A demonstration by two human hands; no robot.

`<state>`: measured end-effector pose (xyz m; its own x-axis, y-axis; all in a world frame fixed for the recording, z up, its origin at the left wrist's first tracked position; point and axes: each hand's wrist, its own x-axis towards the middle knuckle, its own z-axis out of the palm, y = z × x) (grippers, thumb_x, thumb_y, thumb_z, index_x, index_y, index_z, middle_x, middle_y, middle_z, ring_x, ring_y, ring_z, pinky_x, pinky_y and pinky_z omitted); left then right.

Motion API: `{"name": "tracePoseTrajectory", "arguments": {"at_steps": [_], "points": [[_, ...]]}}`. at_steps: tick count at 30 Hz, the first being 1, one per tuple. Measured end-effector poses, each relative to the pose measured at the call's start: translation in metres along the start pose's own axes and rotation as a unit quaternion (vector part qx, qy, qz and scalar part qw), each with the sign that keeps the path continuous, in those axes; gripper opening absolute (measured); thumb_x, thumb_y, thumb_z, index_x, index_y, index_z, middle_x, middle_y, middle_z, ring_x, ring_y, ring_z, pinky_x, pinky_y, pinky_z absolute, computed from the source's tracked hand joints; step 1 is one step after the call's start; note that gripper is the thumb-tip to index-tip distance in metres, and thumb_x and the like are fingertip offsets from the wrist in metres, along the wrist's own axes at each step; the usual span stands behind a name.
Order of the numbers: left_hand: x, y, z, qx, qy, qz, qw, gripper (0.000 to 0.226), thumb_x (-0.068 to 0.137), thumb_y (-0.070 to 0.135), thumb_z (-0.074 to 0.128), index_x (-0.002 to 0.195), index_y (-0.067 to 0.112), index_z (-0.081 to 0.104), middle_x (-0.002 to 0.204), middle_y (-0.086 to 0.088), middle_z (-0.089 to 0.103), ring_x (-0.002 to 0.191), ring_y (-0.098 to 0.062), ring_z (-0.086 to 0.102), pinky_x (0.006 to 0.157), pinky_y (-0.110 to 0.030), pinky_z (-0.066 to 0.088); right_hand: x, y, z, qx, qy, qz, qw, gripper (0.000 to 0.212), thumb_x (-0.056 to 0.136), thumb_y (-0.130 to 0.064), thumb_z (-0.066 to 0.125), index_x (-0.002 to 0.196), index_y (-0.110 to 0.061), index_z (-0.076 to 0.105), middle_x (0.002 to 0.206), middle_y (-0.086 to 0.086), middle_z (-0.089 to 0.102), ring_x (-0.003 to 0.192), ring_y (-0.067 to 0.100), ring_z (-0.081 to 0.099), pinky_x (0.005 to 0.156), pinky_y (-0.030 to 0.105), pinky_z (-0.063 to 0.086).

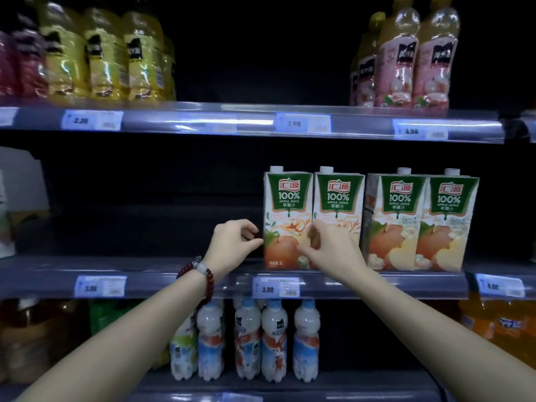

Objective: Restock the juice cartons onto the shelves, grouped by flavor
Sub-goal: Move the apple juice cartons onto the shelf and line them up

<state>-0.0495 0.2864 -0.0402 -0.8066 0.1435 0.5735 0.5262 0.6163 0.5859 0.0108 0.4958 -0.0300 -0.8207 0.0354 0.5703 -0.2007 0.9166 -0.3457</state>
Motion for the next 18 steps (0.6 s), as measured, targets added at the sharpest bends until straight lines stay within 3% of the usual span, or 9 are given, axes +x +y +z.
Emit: {"name": "tracePoseTrajectory", "arguments": {"at_steps": [4,7,10,18], "points": [[-0.013,-0.02,-0.035,0.035,-0.008,0.016,0.999,0.006,0.079,0.021,0.074,0.082,0.024,0.07,0.065,0.015,0.064,0.063,0.003,0.059,0.059,-0.003,0.042,0.001,-0.038,0.019,0.013,-0.019,-0.006,1.0,0.028,0.082,-0.043,0.07,0.09,-0.021,0.055,0.078,-0.005,0.062,0.078,0.018,0.061,0.066,0.033,0.053],[-0.026,-0.042,-0.071,0.07,-0.026,0.023,0.997,0.004,0.081,0.021,0.071,0.084,0.024,0.071,0.068,0.012,0.065,0.068,-0.003,0.062,0.065,-0.017,0.051,0.0,-0.073,0.037,0.001,-0.032,-0.008,0.999,0.028,0.082,-0.044,0.068,0.078,-0.022,0.052,0.075,-0.004,0.06,0.078,0.02,0.058,0.06,0.031,0.045],[-0.035,-0.068,-0.109,0.098,-0.046,0.015,0.994,0.005,0.081,0.021,0.069,0.085,0.022,0.071,0.069,0.011,0.065,0.07,-0.009,0.063,0.069,-0.026,0.054,0.002,-0.114,0.055,0.004,-0.05,-0.002,0.999,0.026,0.083,-0.044,0.067,0.081,-0.021,0.056,0.08,0.001,0.066,0.082,0.022,0.062,0.068,0.033,0.051],[-0.048,-0.132,-0.203,0.147,-0.063,-0.027,0.987,0.007,0.082,0.019,0.067,0.087,0.022,0.07,0.072,0.011,0.065,0.073,-0.009,0.063,0.071,-0.026,0.053,0.012,-0.209,0.105,0.034,-0.096,-0.004,0.995,0.02,0.084,-0.04,0.065,0.085,-0.02,0.061,0.085,0.004,0.067,0.082,0.025,0.062,0.069,0.032,0.051]]}}
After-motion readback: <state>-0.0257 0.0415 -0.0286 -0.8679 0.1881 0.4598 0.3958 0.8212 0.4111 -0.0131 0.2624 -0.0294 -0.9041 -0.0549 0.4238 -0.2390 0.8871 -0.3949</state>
